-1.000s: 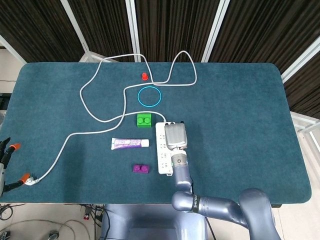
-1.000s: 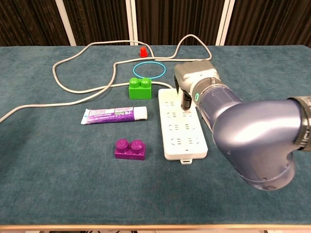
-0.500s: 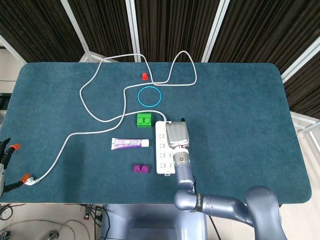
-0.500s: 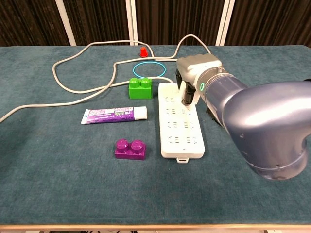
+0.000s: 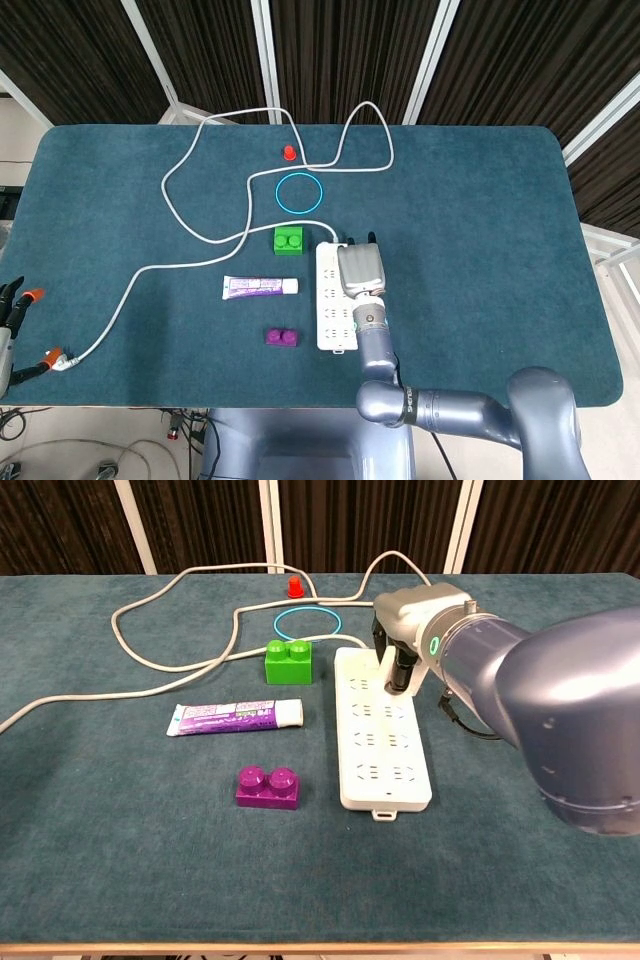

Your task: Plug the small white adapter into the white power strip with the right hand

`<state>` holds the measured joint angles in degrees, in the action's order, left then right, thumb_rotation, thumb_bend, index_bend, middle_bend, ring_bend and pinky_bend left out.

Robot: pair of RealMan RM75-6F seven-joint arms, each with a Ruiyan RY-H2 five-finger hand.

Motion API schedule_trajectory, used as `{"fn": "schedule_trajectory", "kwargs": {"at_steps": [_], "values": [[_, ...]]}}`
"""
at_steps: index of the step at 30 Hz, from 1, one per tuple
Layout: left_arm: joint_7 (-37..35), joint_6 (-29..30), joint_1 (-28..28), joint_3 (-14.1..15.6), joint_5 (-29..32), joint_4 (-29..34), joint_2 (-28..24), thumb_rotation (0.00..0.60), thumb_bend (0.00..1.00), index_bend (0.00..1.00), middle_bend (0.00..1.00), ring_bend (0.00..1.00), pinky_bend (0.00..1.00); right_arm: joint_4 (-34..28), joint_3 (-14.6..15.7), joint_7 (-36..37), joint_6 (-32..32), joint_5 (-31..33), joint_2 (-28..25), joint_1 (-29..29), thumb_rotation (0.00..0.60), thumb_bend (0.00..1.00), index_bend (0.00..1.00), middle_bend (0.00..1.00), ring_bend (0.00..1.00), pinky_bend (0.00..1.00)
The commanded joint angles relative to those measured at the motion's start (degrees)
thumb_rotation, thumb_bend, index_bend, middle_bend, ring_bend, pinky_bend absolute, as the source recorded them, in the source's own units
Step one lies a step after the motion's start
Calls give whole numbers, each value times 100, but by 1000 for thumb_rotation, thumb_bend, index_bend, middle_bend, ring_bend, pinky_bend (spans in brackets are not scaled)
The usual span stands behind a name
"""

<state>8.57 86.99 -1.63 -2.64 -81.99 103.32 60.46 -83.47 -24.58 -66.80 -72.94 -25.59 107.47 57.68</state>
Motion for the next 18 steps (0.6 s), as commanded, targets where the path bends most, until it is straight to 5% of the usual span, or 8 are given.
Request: {"fn": "schedule_trajectory", "kwargs": {"at_steps": [1, 11, 18], "values": [[10, 5, 2, 2, -3, 2, 0, 600, 171, 194, 0, 0, 106, -181, 18, -124, 5, 171, -149, 5, 600, 470, 398, 168, 176, 102], [86, -12, -7, 13, -2, 9, 21, 600, 170, 194, 0, 0, 106, -873, -6, -93, 58, 563, -834, -138, 600, 470, 65, 0, 59, 57], [80, 37, 15, 8, -10, 34, 10, 600, 171, 194, 0, 0, 106, -1632, 93, 292, -18, 391, -1538, -460, 600, 470, 50, 0, 55, 53]]}}
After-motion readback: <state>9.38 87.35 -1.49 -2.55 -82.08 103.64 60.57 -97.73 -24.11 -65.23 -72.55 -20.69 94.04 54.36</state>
